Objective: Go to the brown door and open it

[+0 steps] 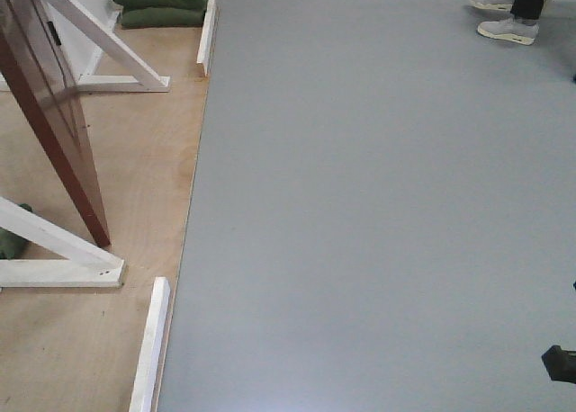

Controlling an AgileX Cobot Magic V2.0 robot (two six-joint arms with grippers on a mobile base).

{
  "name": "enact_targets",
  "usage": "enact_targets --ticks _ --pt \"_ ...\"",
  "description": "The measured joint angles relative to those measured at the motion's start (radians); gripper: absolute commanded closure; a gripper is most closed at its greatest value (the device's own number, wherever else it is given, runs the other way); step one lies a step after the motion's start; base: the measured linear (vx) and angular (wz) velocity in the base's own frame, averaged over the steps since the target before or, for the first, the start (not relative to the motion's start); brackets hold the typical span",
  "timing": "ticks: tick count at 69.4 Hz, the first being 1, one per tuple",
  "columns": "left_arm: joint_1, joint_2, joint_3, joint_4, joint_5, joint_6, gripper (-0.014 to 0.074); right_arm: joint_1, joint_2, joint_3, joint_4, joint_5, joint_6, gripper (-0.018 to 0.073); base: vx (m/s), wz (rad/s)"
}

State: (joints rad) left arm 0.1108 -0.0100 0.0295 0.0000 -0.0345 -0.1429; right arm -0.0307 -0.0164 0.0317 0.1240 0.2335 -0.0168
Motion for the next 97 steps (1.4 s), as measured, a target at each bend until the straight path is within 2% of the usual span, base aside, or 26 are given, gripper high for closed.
enact_targets --ticks 97 --pt "0.0 0.0 0.002 0.0 0.0 0.0 0.0586 0.0 0.0 0.0 0.0 0.001 0.0 0.0559 0.4 0.04"
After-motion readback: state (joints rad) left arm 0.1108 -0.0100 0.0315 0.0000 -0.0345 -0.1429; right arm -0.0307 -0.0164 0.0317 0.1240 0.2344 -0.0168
